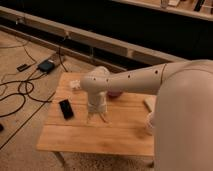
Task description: Drag the pepper across the table
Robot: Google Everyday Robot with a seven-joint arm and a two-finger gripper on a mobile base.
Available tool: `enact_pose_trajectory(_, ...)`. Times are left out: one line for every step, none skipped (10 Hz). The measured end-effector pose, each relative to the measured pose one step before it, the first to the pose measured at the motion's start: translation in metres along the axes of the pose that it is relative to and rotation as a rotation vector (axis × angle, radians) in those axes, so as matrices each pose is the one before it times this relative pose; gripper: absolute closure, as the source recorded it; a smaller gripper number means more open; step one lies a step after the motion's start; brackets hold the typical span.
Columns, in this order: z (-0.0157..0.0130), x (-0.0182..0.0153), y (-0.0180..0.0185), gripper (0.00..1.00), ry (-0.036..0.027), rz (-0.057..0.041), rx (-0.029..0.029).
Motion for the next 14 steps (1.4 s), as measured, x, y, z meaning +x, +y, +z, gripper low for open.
enact_pose_trajectory(0.00972,-0.00339,-0.0057,0.35,0.00631,-0.01485,-0.00893)
enact_pose_trajectory(0.00812,-0.00319,-0.00443,0.35,0.00548,-0.01243,-0.00289)
enact_pose_trajectory(0.00863,-0.00452,-0.00476,0.35,0.00303,-0.00969,0.00117)
enact_pose_trajectory(0.00657,-0.00316,-0.00337,0.35,0.00445,-0.00797,0.0063)
enact_pose_trajectory(0.01104,-0.00603,-0.00317,0.35,0.0077,-0.01515,0.01319)
enact_pose_trajectory(0.00633,-0.00389,-0.00228,0.35,0.00451,-0.0039,0.00661)
enact_pose_trajectory(0.0036,-0.00217,-0.00234,0.35,0.00277,0.00019,0.00432)
enact_pose_trajectory(0.00669,-0.0054,-0.00535,0.35,0.00318,0.00254,0.00781)
enact_pose_trajectory(0.00281,-0.00282,-0.0027,0.35,0.00066,0.00191,0.0046)
enact_pose_trajectory(0.0029,-0.00335,-0.00202,0.35,0.00018,0.00264,0.00234)
enact_pose_trajectory(0.00251,-0.00306,-0.00425,0.35,-0.00053,0.00774,0.00201)
enact_pose_trajectory(0.00186,-0.00276,-0.00268,0.35,-0.00111,0.00582,-0.00027)
enact_pose_trajectory(0.00185,-0.0022,-0.00105,0.35,-0.00017,0.00331,-0.00257)
enact_pose_trajectory(0.00161,-0.00151,-0.00061,0.35,0.00075,0.00171,-0.00144)
